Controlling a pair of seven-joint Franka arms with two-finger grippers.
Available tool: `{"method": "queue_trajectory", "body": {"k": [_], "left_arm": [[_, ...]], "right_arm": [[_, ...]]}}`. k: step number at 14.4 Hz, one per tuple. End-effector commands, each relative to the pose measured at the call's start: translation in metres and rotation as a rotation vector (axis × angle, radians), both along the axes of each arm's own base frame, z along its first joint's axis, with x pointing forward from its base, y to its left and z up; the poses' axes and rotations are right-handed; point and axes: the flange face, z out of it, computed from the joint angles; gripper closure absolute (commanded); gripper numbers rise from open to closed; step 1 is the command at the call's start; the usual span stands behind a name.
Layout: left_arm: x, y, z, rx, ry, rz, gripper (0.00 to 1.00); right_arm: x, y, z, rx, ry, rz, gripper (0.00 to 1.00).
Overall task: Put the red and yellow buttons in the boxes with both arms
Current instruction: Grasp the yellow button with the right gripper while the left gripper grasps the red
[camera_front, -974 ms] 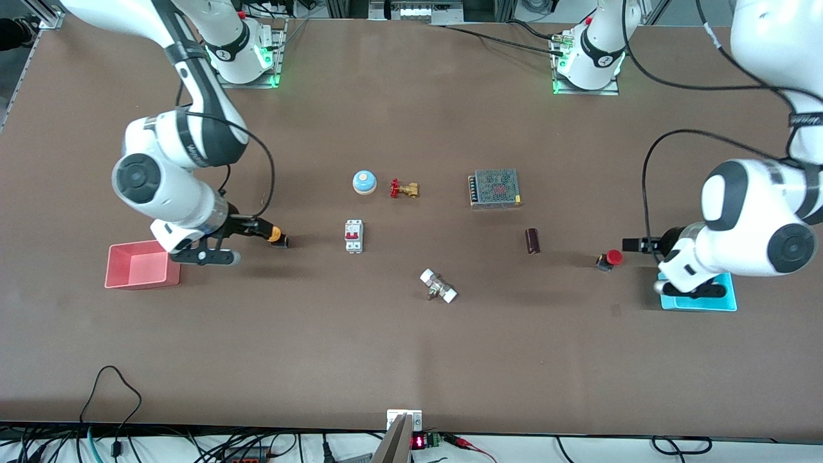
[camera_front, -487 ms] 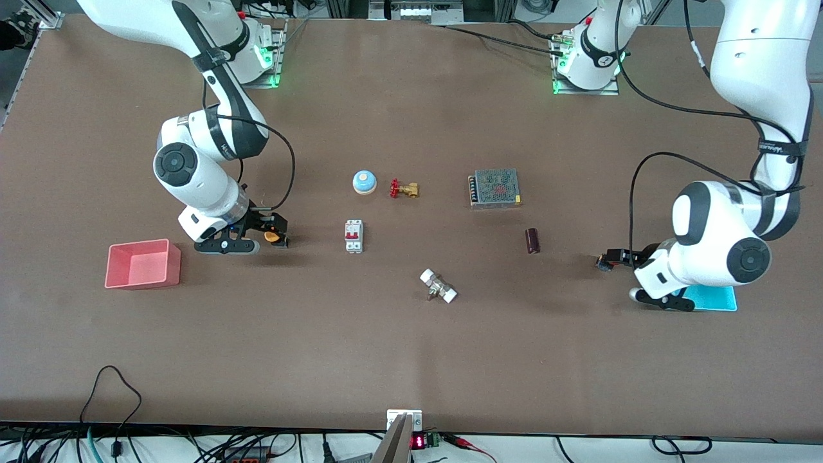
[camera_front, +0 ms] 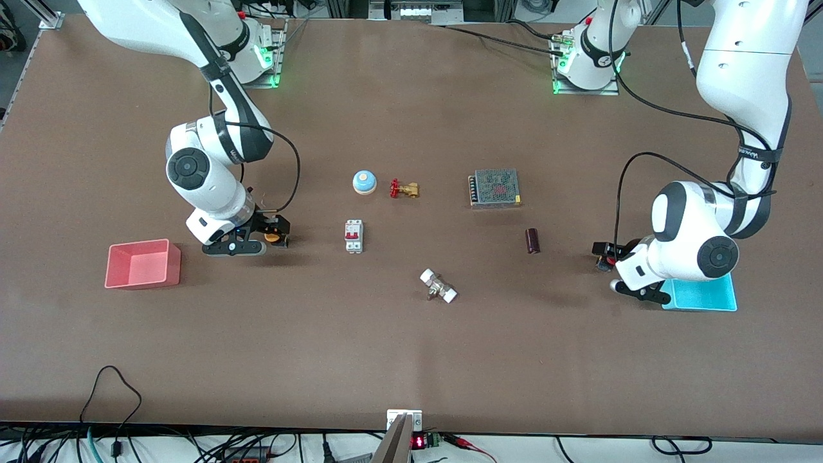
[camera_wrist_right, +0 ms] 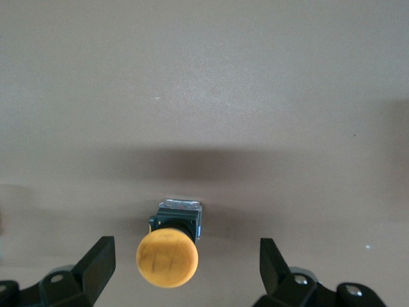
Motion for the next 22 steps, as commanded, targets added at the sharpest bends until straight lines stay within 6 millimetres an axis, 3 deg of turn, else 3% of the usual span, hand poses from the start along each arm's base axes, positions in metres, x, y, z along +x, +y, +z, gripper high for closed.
{"method": "queue_trajectory", "body": {"k": [1, 3, 5, 6, 11, 13, 14, 16, 18, 20, 22], "left_arm": [[-0.002, 0.002, 0.006, 0.005, -0.028, -0.036, 0.0], [0.0, 0.003, 0.003, 0.003, -0.041, -0.035, 0.01], [-0.001, 0.005, 0.001, 0.0, -0.039, -0.044, 0.11], [0.0, 0.004, 0.001, -0.007, -0.042, -0.054, 0.25], [-0.001, 0.005, 0.001, -0.013, -0.039, -0.037, 0.68], [0.0, 0.004, 0.004, -0.012, -0.043, -0.032, 0.84], [0.001, 0.004, 0.008, -0.011, -0.051, -0.03, 0.86], [0.005, 0.006, 0.035, -0.008, -0.087, -0.028, 0.89], [0.004, 0.015, 0.092, 0.005, -0.133, -0.018, 0.9], [-0.002, 0.043, 0.14, 0.029, -0.144, 0.011, 0.93], [-0.004, 0.095, 0.155, 0.038, -0.161, 0.089, 0.93]], "right_arm": [[0.0, 0.005, -0.008, 0.003, 0.001, -0.013, 0.0], [0.0, 0.009, -0.016, -0.003, 0.009, -0.015, 0.0], [0.0, 0.015, -0.019, -0.002, 0.013, -0.01, 0.0], [-0.001, 0.017, -0.023, -0.003, 0.019, -0.005, 0.0], [0.002, 0.019, -0.028, -0.003, 0.022, -0.004, 0.01], [0.002, 0.018, -0.029, -0.005, 0.023, -0.003, 0.14], [0.001, 0.018, -0.031, -0.006, 0.026, -0.003, 0.2], [0.001, 0.019, -0.034, -0.007, 0.028, 0.003, 0.33], [0.001, 0.017, -0.035, -0.009, 0.029, 0.007, 0.44], [0.0, 0.017, -0.038, -0.01, 0.035, 0.01, 0.54], [0.0, 0.018, -0.038, -0.011, 0.035, 0.013, 0.65]]}}
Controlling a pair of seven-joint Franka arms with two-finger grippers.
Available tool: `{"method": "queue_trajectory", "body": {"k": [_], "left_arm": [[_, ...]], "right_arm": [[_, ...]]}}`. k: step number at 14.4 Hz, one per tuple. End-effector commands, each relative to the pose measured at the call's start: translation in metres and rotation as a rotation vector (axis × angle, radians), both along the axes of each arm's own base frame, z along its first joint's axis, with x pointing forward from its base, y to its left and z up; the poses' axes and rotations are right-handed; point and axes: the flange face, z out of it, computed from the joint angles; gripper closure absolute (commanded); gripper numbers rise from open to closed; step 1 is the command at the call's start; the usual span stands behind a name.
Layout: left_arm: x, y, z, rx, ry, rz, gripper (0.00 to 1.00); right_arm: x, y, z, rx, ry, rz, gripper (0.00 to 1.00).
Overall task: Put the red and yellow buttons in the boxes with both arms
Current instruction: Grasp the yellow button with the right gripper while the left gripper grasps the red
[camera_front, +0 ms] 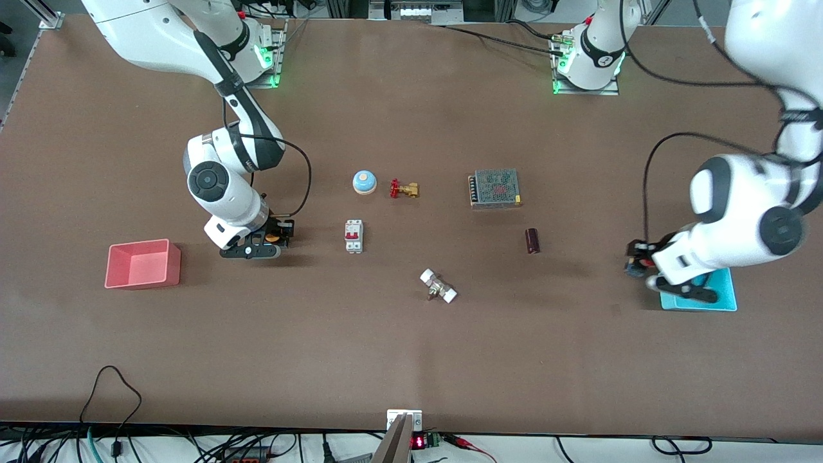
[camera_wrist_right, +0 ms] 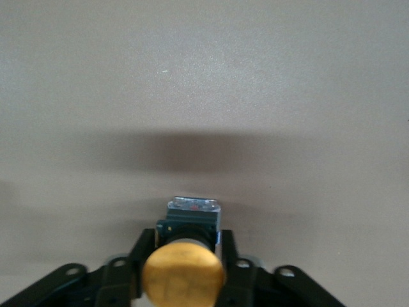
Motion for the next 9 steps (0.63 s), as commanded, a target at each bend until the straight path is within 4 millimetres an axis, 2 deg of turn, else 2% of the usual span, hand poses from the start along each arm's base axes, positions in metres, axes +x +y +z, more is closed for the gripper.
{"method": "queue_trajectory", "body": {"k": [1, 3, 5, 7, 9], "left_arm": [[-0.007, 0.066, 0.021, 0.012, -0.017, 0.08, 0.93], [0.0, 0.097, 0.01, 0.008, -0.003, 0.131, 0.93], [0.0, 0.118, -0.008, -0.009, 0.065, 0.165, 0.95], [0.007, 0.127, -0.002, -0.014, 0.099, 0.176, 0.96], [0.022, 0.135, 0.002, -0.019, 0.114, 0.178, 0.96]], "right_arm": [[0.003, 0.005, -0.002, -0.005, -0.01, 0.007, 0.72], [0.005, 0.003, 0.003, -0.004, -0.018, 0.011, 0.82], [0.019, -0.005, 0.042, -0.004, -0.044, 0.001, 0.87], [0.041, -0.038, 0.095, -0.026, -0.012, -0.002, 0.88], [0.064, -0.09, 0.145, -0.011, 0.038, 0.017, 0.88]]}}
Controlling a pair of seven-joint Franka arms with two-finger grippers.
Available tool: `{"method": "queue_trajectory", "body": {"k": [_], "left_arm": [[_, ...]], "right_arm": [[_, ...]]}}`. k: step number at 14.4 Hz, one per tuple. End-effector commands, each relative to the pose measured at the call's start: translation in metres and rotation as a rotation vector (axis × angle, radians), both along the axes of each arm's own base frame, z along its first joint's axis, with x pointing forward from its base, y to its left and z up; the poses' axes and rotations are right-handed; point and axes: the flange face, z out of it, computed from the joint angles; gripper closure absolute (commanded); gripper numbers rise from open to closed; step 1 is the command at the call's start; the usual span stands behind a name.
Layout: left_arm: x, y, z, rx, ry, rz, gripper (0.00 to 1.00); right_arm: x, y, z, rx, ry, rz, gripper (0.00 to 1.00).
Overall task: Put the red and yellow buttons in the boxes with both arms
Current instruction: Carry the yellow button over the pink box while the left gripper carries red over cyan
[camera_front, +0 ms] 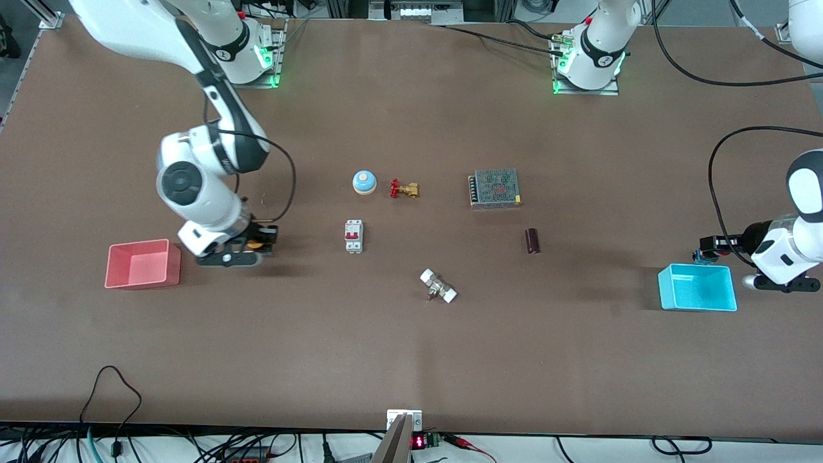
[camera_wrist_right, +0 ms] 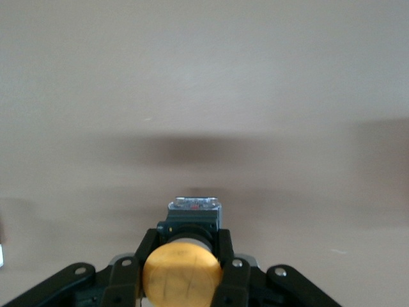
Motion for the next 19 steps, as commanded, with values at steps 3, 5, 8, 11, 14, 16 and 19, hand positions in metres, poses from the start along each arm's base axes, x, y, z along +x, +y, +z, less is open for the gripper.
{"method": "queue_trajectory", "body": {"k": [3, 5, 8, 11, 14, 16, 19], "left_arm": [[0.04, 0.016, -0.005, -0.003, -0.002, -0.005, 0.96], [0.044, 0.023, -0.018, 0.001, 0.001, 0.001, 0.96], [0.054, 0.033, -0.036, 0.013, -0.032, -0.004, 0.96], [0.06, 0.036, -0.055, 0.014, -0.04, -0.003, 0.96], [0.061, 0.037, -0.077, 0.01, -0.03, -0.001, 0.96], [0.058, 0.042, -0.09, 0.005, -0.016, 0.005, 0.96], [0.059, 0.041, -0.109, 0.0, -0.017, 0.001, 0.96]], "right_arm": [[0.037, -0.155, 0.088, 0.046, 0.03, 0.049, 0.88], [0.037, -0.21, 0.073, 0.052, 0.043, 0.078, 0.88], [0.04, -0.253, 0.04, 0.06, 0.051, 0.092, 0.88], [0.044, -0.271, 0.007, 0.06, 0.037, 0.125, 0.88], [0.043, -0.279, -0.016, 0.06, 0.043, 0.121, 0.88], [0.042, -0.285, -0.031, 0.063, 0.047, 0.123, 0.86], [0.039, -0.289, -0.052, 0.071, 0.072, 0.118, 0.84]]}}
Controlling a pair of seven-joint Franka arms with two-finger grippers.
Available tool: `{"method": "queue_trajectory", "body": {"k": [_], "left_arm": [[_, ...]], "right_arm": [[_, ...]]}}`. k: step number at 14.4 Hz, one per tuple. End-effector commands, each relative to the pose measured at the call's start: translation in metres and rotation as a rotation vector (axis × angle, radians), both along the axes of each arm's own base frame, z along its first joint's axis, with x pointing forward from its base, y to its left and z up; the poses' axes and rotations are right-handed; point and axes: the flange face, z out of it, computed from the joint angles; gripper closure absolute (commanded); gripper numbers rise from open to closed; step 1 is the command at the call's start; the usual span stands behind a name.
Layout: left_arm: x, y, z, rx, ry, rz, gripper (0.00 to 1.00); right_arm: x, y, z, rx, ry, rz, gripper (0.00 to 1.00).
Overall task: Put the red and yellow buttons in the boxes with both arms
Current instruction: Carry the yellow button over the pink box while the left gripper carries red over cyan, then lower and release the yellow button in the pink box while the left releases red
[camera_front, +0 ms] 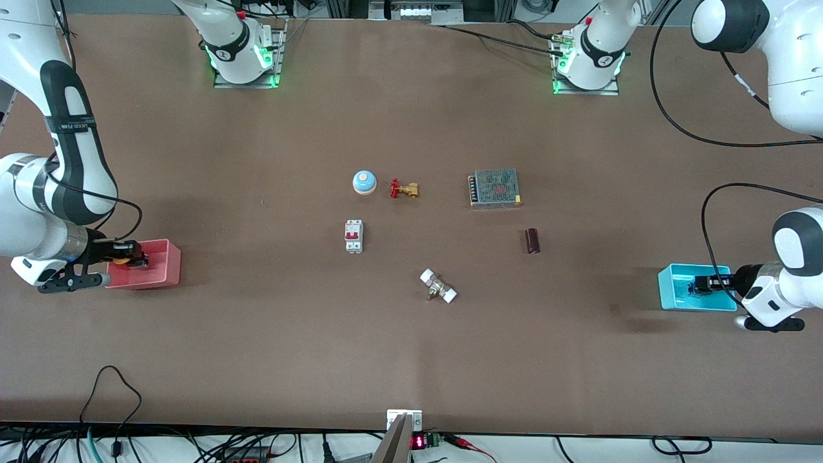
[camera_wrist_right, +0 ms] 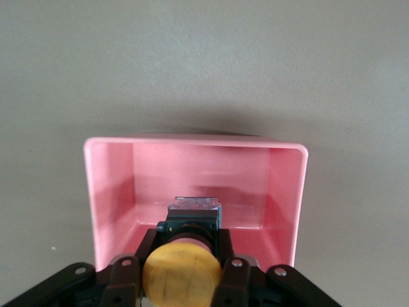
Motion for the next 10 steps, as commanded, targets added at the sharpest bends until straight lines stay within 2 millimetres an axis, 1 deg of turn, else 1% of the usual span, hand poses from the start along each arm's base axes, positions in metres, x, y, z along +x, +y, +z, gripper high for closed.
{"method": "queue_trajectory", "body": {"k": [1, 3, 5, 6, 7, 8, 9, 10], "left_arm": [[0.007, 0.004, -0.011, -0.003, -0.013, -0.019, 0.96], [0.008, 0.005, -0.011, 0.0, -0.022, -0.017, 0.96], [0.008, 0.002, -0.018, 0.0, -0.015, -0.015, 0.95], [0.007, 0.004, -0.018, 0.002, -0.016, -0.012, 0.94], [0.007, 0.004, -0.019, 0.001, -0.015, -0.012, 0.94], [0.008, 0.001, -0.021, 0.0, -0.013, -0.013, 0.94], [0.008, 0.001, -0.022, 0.0, -0.013, -0.013, 0.92], [0.009, 0.0, -0.022, 0.002, -0.013, -0.014, 0.86]], "right_arm": [[0.002, -0.005, -0.016, 0.026, 0.006, 0.008, 0.84], [0.001, -0.006, -0.029, 0.027, 0.015, 0.006, 0.84], [0.001, -0.006, -0.034, 0.027, 0.017, 0.005, 0.81], [0.001, -0.005, -0.034, 0.027, 0.017, 0.002, 0.78], [0.001, -0.005, -0.035, 0.027, 0.019, 0.0, 0.71], [0.001, -0.005, -0.036, 0.026, 0.02, 0.0, 0.62], [0.001, -0.005, -0.036, 0.026, 0.02, -0.002, 0.57], [0.001, -0.005, -0.036, 0.026, 0.02, -0.002, 0.49]]}}
